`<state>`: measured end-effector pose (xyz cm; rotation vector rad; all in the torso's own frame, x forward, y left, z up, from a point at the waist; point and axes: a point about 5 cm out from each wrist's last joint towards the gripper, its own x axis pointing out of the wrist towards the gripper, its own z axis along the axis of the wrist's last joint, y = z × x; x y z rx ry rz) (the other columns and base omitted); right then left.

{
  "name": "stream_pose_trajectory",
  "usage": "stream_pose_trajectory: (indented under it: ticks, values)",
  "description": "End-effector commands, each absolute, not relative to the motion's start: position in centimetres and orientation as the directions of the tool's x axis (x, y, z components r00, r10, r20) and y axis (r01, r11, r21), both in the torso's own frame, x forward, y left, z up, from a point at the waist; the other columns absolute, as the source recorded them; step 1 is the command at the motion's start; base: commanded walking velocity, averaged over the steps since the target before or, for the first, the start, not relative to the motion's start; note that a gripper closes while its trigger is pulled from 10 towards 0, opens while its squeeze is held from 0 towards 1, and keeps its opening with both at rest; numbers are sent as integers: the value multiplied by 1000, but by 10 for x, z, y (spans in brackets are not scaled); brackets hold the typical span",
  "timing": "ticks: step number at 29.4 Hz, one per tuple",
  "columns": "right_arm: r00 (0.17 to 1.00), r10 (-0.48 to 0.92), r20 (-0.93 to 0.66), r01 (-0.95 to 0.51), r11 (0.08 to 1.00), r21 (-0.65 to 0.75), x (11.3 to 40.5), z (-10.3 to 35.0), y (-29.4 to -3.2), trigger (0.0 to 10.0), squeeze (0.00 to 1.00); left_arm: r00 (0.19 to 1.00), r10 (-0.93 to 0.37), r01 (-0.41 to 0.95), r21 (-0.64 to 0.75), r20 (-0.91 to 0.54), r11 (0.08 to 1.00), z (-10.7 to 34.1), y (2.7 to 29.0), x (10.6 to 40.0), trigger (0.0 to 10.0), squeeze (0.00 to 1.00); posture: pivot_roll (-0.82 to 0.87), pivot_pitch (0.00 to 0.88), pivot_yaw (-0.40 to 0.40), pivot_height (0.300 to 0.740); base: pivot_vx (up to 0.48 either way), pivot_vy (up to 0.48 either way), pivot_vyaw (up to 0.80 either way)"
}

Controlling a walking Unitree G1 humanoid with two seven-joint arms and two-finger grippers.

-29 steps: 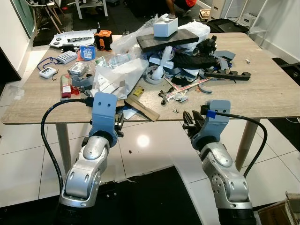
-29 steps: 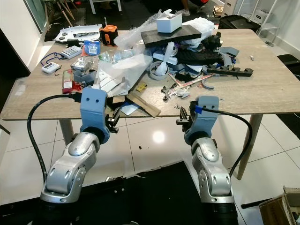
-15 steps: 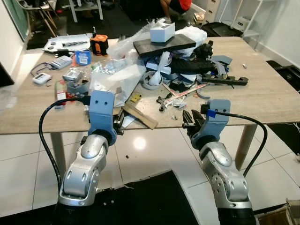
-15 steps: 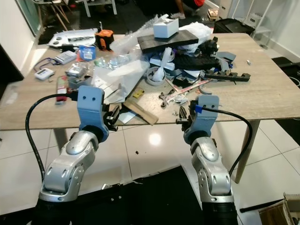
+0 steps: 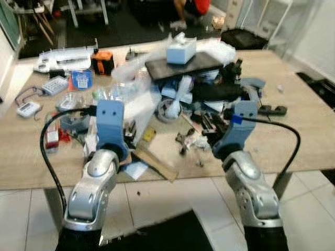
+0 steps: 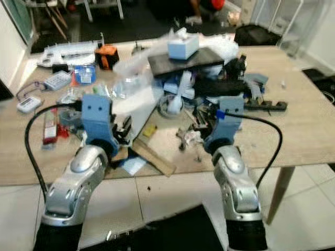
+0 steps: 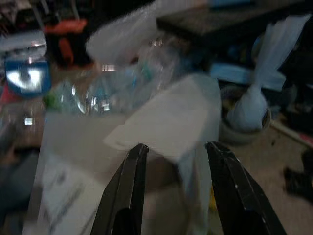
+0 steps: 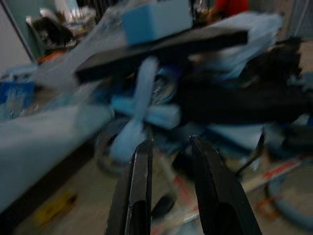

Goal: Picking trash to rubbish bin

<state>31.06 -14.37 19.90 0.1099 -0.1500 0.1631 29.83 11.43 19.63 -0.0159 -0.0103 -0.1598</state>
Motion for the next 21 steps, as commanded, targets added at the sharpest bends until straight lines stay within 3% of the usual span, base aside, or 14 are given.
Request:
stream_pose_trajectory:
  ticks: [1,14,21]
  values:
    - [976,153,154,-170,980,104,310,201,-147,10000,0,986,-165,165,-12,18,986,196,113,297,10000,0,34,92,24,740,0,0,0]
    - [976,196,90,-198,980,12,316,211,-159,10000,0,984,-174,174,7,24,985,197,112,294,10000,0,32,95,22,740,0,0,0]
    - [979,193,-58,-196,979,-51,334,215,-192,10000,0,980,-200,199,47,10,979,196,109,294,10000,0,32,103,26,740,0,0,0]
